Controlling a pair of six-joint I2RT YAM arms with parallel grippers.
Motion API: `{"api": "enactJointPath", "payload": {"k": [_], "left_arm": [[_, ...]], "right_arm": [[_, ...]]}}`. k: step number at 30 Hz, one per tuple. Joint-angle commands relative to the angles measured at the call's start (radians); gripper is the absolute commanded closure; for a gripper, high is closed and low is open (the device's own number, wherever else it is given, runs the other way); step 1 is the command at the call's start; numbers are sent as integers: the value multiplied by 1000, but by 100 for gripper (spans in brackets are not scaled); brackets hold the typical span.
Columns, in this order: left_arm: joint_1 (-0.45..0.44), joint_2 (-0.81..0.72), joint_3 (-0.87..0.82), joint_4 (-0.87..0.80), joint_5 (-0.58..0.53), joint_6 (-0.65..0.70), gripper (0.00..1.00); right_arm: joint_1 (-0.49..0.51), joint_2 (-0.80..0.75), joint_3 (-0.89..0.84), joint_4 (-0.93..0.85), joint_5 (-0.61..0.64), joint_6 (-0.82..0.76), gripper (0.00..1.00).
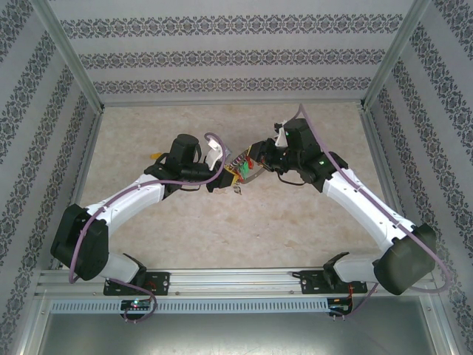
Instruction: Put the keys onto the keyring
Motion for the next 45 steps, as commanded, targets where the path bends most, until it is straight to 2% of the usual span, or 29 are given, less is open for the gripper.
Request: {"api": "enactJointPath", "payload": {"k": [1,9,21,26,45], "left_arm": [[7,-10,12,74,43,-11,100],[5,-9,12,67,42,-14,100],[6,-6,8,61,41,-11,100],[6,-6,3,55,34,-9,100],[6,-4,8,46,38,-8,100]], "right_arm": [[1,15,10,11,7,-15,80],[15,17,23,5,22,-36,84],[15,15,43,-13,42,-56,81],[15,16,50,-15,36,-58,85],[21,42,60,-29,45,-88,85]]}}
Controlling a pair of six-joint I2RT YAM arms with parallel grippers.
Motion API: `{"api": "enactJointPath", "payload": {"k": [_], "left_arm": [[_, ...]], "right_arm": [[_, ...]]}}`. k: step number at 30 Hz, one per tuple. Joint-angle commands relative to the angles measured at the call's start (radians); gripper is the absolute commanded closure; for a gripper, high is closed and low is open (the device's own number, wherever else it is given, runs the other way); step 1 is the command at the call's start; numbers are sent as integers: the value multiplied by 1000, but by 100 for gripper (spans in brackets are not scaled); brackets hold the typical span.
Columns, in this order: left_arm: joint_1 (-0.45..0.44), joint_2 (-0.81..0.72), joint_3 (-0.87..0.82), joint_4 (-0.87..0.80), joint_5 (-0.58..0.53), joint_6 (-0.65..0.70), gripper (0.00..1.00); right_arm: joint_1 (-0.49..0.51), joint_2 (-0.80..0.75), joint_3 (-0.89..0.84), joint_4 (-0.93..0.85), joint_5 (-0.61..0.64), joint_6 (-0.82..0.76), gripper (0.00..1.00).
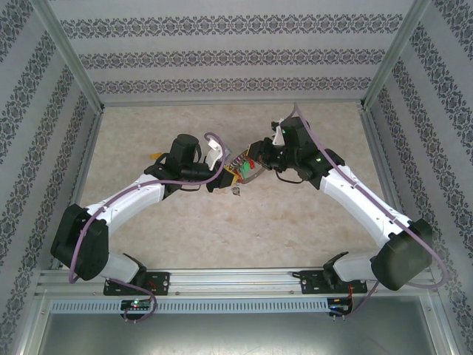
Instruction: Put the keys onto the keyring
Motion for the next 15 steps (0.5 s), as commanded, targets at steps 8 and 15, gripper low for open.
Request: {"api": "enactJointPath", "payload": {"k": [8,15], "left_arm": [[6,-2,11,49,39,-1,100],[6,3,13,51,37,-4,100]], "right_arm": [[9,11,46,-33,26,-40,84],[11,17,57,-43,31,-52,87]]}}
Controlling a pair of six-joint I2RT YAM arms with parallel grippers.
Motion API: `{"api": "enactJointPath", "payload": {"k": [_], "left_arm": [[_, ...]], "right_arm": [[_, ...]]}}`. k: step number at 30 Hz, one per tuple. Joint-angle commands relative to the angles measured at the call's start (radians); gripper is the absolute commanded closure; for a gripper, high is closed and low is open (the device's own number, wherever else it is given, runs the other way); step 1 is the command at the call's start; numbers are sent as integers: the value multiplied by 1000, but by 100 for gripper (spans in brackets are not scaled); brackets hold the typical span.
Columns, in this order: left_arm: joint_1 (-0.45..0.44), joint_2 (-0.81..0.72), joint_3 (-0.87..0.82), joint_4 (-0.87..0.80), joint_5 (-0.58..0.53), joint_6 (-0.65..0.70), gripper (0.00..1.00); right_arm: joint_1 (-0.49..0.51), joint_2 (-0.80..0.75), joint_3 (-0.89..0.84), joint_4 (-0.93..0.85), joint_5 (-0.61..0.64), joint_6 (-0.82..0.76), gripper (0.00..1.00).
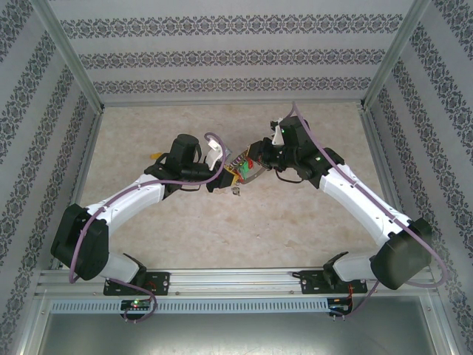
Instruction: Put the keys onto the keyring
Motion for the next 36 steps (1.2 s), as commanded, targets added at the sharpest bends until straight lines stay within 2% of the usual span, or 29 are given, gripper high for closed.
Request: {"api": "enactJointPath", "payload": {"k": [1,5,9,12,15,18,23,27,30,31,36], "left_arm": [[5,0,14,51,36,-4,100],[6,4,20,38,18,-9,100],[6,18,33,9,0,-11,100],[5,16,26,15,-1,-13,100],[3,10,13,44,22,-14,98],[-2,2,7,47,38,-8,95],[-2,-23,-19,74,43,-8,89],[-2,-42,-30,87,44,-17,73],[-2,-75,-37,69,35,-4,71],[-1,-91,-40,62,33,3,66],[6,-182,-55,24,25,44,62]], "right_arm": [[9,12,41,-22,20,-28,90],[21,23,48,-25,-8,-90,100],[43,19,27,-43,14,-336,100],[33,24,-21,-1,-31,-566,100],[37,3,-82,92,-74,-782,100],[34,-35,-140,205,-118,-896,100],[12,-28,-147,259,-148,-980,100],[6,-34,-187,355,-172,-1041,100],[-3,-39,-198,382,-198,-1066,100],[-7,-38,-197,380,-210,-1077,100],[-28,-58,-222,437,-247,-1106,100]]}}
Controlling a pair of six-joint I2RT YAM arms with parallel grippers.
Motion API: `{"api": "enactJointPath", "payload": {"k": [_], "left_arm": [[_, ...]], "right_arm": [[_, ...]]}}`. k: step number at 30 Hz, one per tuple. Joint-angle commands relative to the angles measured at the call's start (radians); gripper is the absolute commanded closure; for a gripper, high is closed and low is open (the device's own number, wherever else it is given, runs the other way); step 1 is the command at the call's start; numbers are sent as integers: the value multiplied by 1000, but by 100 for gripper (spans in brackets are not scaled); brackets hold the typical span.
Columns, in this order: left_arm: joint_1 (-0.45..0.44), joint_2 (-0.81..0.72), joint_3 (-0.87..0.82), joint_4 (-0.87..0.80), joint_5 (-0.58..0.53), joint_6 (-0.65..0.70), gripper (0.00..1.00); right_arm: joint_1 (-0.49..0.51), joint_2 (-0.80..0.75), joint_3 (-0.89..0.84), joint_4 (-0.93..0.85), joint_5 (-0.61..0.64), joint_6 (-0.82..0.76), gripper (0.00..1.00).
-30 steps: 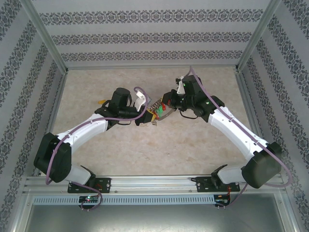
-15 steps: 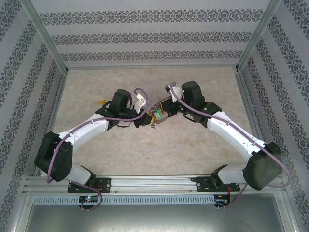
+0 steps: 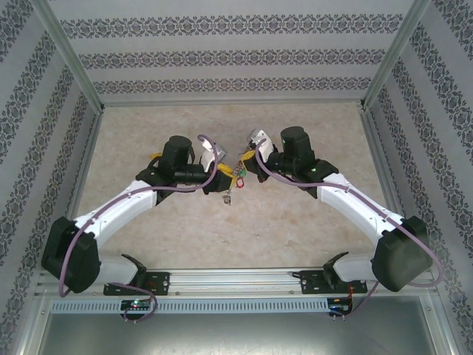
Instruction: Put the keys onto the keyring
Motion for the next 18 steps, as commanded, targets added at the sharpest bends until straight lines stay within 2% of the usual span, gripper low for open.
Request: {"api": "enactJointPath", "payload": {"k": [1,6,12,18], "left_arm": [[9,-76,-14,5,11,53,61],[35,-149,-22,-32,13,95,56],[52,-182,-23,-24,-6,151,56],[51,-156,-8,7,25,243,58]], "right_arm": [[-24,-44,-31,133,-84,-45,100],[-58,-62,-65,217,-162,-33,100],[-69,-100,-125,351,-340,-121,100],[-70,-119,-124,347,-465,-198,100]]}}
